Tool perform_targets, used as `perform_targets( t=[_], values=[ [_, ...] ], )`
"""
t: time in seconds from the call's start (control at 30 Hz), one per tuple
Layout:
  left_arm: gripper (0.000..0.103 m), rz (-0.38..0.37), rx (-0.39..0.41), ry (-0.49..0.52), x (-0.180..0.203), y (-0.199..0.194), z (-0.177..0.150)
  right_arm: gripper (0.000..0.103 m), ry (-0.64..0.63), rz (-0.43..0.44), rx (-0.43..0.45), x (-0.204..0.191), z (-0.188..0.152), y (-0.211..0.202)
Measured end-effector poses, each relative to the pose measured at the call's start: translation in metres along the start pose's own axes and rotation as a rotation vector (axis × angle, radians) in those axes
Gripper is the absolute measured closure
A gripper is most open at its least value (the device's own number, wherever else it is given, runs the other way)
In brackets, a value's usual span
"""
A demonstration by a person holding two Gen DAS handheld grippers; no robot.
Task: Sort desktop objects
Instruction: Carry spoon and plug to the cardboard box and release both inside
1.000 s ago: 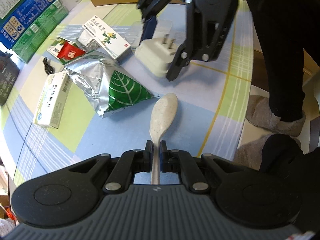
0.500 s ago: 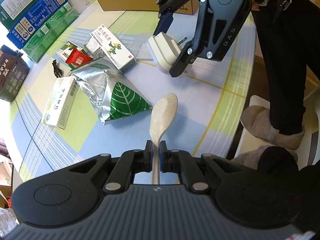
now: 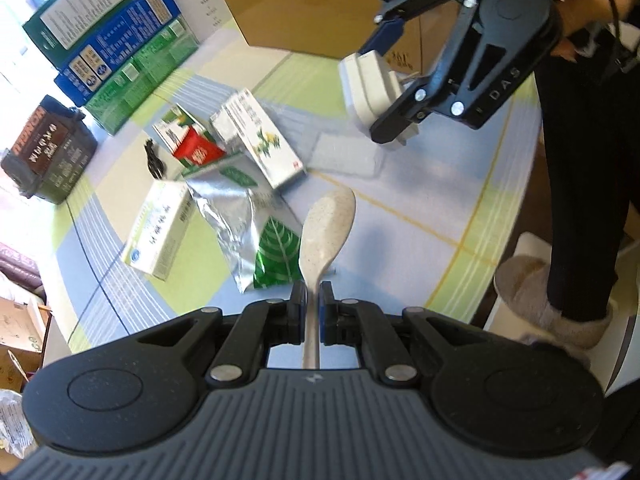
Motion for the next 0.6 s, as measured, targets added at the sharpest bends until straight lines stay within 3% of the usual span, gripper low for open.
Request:
perform_targets(
  t=[0.33, 0.6],
  values=[
    [0.1, 0.022, 0.059, -0.045, 0.021, -0.025, 0.075, 0.041, 0.11, -0.114, 0.077, 0.048, 0.007, -0.078],
    [0.1, 0.012, 0.131, -0.061, 0.054, -0.029, 0.16, 0.041, 0.204, -0.239, 0.122, 0.111, 0.003, -0.143]
  ],
)
Point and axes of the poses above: each gripper's, at about its wrist camera, not at the fingertips, and y roughly the way its jaws point, x to its right, z to its top, the point moved 9 cm from there along y, roughly the way its jaws point, and after that the axes turned 3 degrees about x, right-handed, at the moved point
